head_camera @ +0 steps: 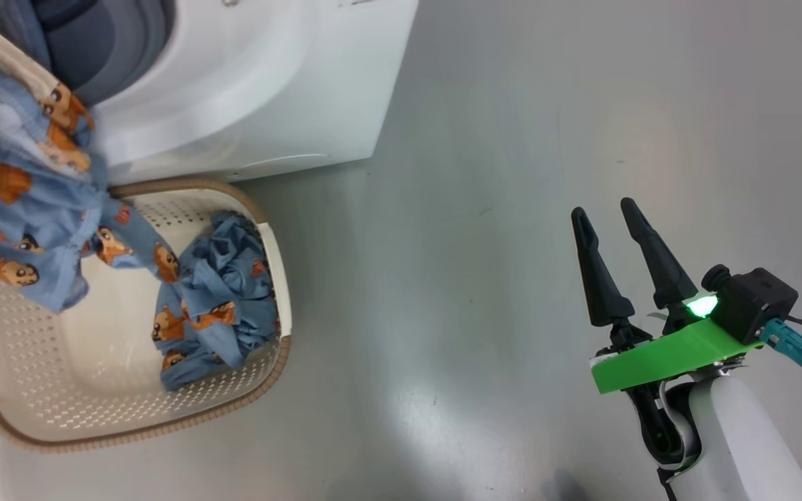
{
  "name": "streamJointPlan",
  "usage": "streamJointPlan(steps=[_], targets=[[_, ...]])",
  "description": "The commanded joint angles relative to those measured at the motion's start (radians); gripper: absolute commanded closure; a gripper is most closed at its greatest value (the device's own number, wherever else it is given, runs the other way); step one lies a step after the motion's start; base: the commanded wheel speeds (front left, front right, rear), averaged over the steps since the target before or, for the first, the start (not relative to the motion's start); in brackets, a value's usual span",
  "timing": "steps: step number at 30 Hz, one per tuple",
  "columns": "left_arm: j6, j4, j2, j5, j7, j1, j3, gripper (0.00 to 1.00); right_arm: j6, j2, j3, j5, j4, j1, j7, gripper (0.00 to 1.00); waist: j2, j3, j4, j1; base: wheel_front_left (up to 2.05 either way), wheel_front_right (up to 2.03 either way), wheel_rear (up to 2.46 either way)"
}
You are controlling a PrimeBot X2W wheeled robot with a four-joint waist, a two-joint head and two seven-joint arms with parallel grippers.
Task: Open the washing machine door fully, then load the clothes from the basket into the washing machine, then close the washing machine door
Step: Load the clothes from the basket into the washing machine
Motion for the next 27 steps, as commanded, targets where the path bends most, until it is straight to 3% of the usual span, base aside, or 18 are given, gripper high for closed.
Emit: streamJointPlan(steps=[1,6,11,16,22,27], targets=[[-0.002,0.033,0.07,-0.003,-0.006,-0.053,-0.012,1.0,0.002,0.011,0.029,0.004,-0.019,0.011,-0.012,0.0,0.0,-0.003,-0.015,0.0,0.0,0.0,0.0],[-0.002,0.15,0.095,0.0,-0.006,-0.18,-0.105,1.0,0.002,0.019,0.035,0.007,-0.019,0.014,-0.012,0.0,0.0,0.001,-0.033,0.0,0.0,0.0,0.0],[-0.002,0.19,0.113,0.053,-0.006,-0.286,-0.132,1.0,0.002,0.023,0.039,0.008,-0.021,0.01,-0.012,0.0,0.0,0.011,-0.044,0.0,0.0,0.0,0.0],[-0.002,0.136,0.107,0.169,-0.006,-0.369,-0.032,1.0,0.002,0.027,0.042,0.008,-0.025,0.0,-0.012,0.0,0.0,0.027,-0.054,0.0,0.0,0.0,0.0],[-0.002,0.002,0.064,0.314,-0.006,-0.354,0.12,1.0,0.002,0.03,0.042,0.01,-0.026,-0.009,-0.012,0.0,0.0,0.044,-0.061,0.0,0.0,0.0,0.0],[-0.002,0.0,0.032,0.355,-0.006,-0.298,0.141,1.0,0.002,0.032,0.042,0.01,-0.026,-0.011,-0.012,0.0,0.0,0.046,-0.061,0.0,0.0,0.0,0.0]])
